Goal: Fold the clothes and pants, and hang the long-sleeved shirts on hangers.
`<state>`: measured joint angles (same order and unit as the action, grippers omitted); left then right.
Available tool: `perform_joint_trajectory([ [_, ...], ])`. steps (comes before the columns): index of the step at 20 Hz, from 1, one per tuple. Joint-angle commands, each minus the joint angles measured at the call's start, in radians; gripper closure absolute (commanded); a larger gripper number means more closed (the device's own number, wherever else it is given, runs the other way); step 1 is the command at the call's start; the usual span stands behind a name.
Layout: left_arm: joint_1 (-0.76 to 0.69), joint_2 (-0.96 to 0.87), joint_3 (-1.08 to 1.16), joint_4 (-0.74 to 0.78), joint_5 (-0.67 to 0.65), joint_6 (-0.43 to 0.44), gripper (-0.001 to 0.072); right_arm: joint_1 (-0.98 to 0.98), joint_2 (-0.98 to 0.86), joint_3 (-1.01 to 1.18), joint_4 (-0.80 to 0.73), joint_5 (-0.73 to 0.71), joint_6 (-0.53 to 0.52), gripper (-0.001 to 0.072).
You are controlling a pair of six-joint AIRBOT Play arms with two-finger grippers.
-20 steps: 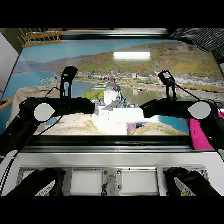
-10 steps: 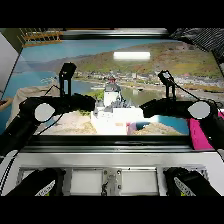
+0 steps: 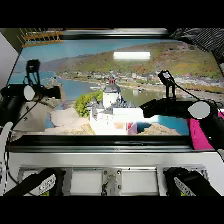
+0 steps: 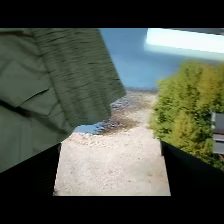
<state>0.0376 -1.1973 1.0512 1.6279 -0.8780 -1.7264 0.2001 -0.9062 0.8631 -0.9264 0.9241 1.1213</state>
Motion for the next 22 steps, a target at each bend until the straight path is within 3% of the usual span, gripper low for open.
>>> perform_joint_trajectory([
  [1, 0.241, -0.163, 0.008, -0.169, 0.045, -0.028, 0.0023, 0.001, 0.0, 0.0, 0.0, 0.0, 0.0, 0.0691],
  [5, 0.336, -0.309, 0.008, -0.343, 0.177, -0.023, 0.0023, 0.001, 0.0, 0.0, 0.0, 0.0, 0.0, 0.0691],
  [11, 0.274, -0.38, 0.009, -0.373, 0.348, -0.017, 0.0026, 0.001, 0.0, 0.0, 0.0, 0.0, 0.0, 0.0691],
  [12, 0.26, -0.38, 0.009, -0.374, 0.369, -0.017, 0.0153, 0.001, 0.0, 0.0, 0.0, 0.0, 0.0, 0.0691],
  [14, 0.234, -0.38, 0.01, -0.375, 0.405, -0.017, 0.0652, 0.001, 0.0, 0.0, 0.0, 0.0, 0.0, 0.0691],
  [15, 0.22, -0.38, 0.022, -0.375, 0.405, -0.018, 0.0705, 0.001, 0.0, 0.0, 0.005, 0.001, 0.001, 0.0691],
  [19, 0.077, -0.355, 0.171, -0.374, 0.286, -0.016, 0.0705, 0.001, 0.0, 0.0, 0.126, -0.006, 0.006, 0.069],
  [22, -0.139, -0.314, 0.296, -0.374, 0.204, 0.037, 0.0705, -0.016, 0.006, 0.002, 0.091, -0.072, -0.032, 0.069],
])
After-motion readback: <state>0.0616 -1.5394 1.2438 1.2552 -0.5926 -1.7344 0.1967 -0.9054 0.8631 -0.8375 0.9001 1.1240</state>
